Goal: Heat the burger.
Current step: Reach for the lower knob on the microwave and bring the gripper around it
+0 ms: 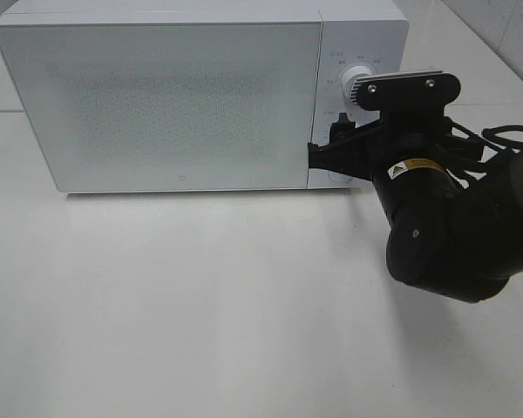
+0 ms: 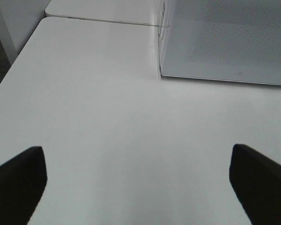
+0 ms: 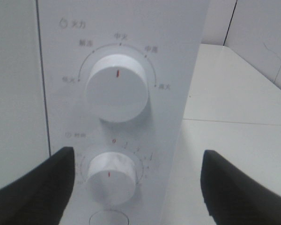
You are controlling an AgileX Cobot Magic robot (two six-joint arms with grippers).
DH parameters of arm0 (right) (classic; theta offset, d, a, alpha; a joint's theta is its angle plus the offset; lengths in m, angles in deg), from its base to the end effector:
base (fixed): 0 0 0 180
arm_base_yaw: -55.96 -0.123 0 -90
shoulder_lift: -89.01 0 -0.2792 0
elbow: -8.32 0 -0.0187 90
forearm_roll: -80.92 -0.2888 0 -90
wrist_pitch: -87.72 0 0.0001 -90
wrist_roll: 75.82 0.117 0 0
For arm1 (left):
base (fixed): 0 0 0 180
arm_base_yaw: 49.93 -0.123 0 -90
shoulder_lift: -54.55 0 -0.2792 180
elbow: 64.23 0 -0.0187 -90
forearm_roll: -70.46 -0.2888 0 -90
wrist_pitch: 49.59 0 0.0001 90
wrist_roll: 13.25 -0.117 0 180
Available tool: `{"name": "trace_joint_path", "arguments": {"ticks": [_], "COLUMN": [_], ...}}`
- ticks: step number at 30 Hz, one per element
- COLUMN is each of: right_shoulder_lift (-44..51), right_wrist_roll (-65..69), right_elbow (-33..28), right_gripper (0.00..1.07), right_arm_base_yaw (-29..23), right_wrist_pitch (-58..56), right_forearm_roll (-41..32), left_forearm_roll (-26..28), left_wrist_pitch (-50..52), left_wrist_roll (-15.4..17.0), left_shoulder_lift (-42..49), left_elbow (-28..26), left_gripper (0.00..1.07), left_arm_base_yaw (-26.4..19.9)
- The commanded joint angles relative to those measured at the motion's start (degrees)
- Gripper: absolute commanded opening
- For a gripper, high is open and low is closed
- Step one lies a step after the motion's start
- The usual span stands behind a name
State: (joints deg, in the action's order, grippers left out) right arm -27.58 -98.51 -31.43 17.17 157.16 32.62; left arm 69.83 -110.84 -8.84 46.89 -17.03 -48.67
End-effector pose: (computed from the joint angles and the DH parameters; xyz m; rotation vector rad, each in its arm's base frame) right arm 0.3172 0.1501 0.1072 0.0072 1.6445 -0.1456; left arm 0.0537 -0.0001 0.2902 -0.0564 2.0260 -0.0494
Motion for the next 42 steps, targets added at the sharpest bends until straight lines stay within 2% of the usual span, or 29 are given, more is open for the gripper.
{"name": "trace_joint_path", "arguments": {"ticks": [1, 10, 20, 26, 31, 42], "right_shoulder_lift": [-0.7, -5.2, -5.7, -6.1, -8.5, -10.4], "right_wrist_roll": [0.0, 3.3, 7.1, 7.0, 7.0, 8.1], "right_elbow": [1.9, 3.1, 3.2, 5.4, 7.6, 7.8], "right_gripper": [0.74, 0.74, 0.74, 0.74, 0.74, 0.74], "right_arm_base_yaw": [0.9, 1.4, 2.8, 2.8, 2.8, 4.1], "right_wrist_pitch": [2.6, 2.3, 1.1, -0.3, -0.2, -0.2], "right_forearm_roll": [0.9, 3.6, 5.3, 6.9, 6.7, 6.4], "left_forearm_roll": [0.3, 0.3, 0.3, 0.3, 0.3, 0.3], "left_wrist_pitch": [-0.1, -0.1, -0.1, -0.1, -0.1, -0.1], "left_wrist_roll": [-0.2, -0.2, -0.2, -0.2, -0.2, -0.2], "left_shoulder_lift": [0.3, 0.3, 0.3, 0.3, 0.3, 0.3], "left_elbow": [0.1, 0.1, 0.1, 0.1, 0.1, 0.1], "left_gripper": [0.98, 0.98, 0.98, 0.98, 0.98, 0.98], "left_arm_base_yaw": [-0.2, -0.2, -0.2, -0.2, -0.2, -0.2]}}
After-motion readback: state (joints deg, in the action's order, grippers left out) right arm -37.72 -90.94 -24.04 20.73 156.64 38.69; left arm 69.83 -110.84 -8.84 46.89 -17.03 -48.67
